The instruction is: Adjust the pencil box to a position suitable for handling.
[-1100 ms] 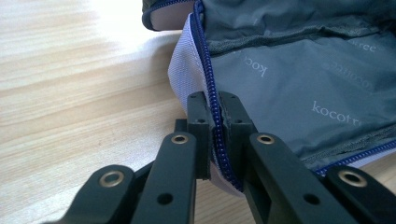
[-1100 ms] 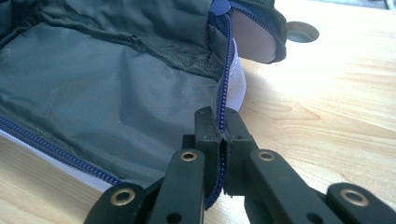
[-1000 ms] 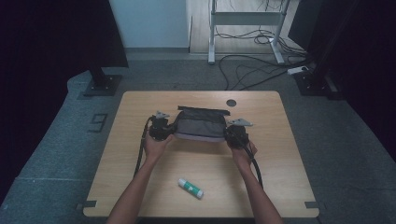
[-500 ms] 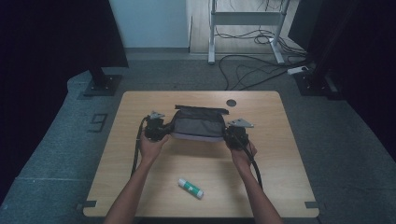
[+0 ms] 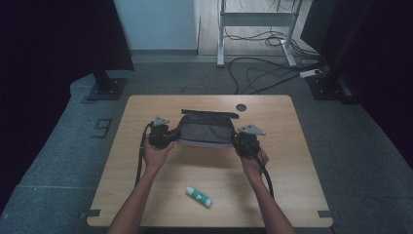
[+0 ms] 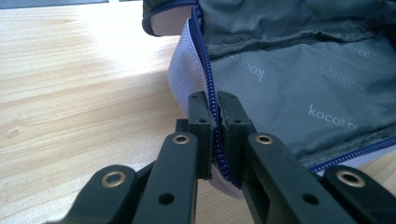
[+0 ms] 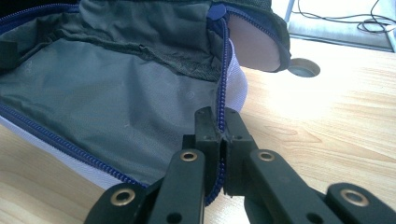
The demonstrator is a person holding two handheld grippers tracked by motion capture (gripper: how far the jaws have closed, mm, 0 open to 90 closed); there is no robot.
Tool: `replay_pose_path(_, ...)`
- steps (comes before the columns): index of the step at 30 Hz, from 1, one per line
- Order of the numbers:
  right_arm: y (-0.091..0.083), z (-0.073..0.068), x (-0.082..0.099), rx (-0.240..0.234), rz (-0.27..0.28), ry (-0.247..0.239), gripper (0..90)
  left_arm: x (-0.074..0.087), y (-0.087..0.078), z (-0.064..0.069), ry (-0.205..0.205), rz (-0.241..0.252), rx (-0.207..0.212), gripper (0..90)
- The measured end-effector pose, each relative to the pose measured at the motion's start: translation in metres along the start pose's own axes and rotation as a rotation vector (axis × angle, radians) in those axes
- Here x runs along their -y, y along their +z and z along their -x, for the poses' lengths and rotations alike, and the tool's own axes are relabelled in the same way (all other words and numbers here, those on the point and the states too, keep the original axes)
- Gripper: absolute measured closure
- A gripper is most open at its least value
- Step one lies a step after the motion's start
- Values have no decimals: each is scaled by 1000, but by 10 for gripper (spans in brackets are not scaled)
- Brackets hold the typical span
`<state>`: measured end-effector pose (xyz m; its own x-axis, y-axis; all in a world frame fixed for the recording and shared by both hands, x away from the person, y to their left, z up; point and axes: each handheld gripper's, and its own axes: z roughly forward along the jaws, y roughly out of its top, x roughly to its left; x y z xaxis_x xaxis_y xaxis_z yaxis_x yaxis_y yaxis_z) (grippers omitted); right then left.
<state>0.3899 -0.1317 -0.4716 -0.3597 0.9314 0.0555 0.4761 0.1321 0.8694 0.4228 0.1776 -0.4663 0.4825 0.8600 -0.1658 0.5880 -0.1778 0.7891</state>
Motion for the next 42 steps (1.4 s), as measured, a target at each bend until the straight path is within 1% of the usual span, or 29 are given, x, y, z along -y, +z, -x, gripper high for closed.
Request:
replay_pose_path(9,-6,-4,-1,-5,11,-1,866,4,-7,2,-7,13,6,855)
replay_pose_path(11,-10,-7,-1,-4,21,-13,866,4,-13,3,0,23,6,855)
replay_pose_path(15,-17,-9,-1,-11,36,-12,866,5,-21,6,14,36,7,855)
replay_pose_path(19,-23,-11,2,-19,41,-12,866,8,-26,8,19,40,11,854)
replay_pose_path(20,-24,-12,3,-20,40,-12,865,12,-28,9,19,40,15,854)
replay_pose_path(30,-32,-18,18,-46,33,-23,865,30,-35,11,20,23,37,853)
replay_pose_path(34,-33,-18,24,-56,28,-15,865,35,-36,13,26,15,43,851)
replay_pose_path(37,-33,-18,28,-61,21,-10,865,39,-36,14,32,8,42,850)
replay_pose_path(38,-32,-17,33,-64,9,-10,865,43,-34,14,33,-3,43,850)
replay_pose_path(42,-30,-17,42,-70,-14,-8,864,53,-29,13,21,-27,54,849)
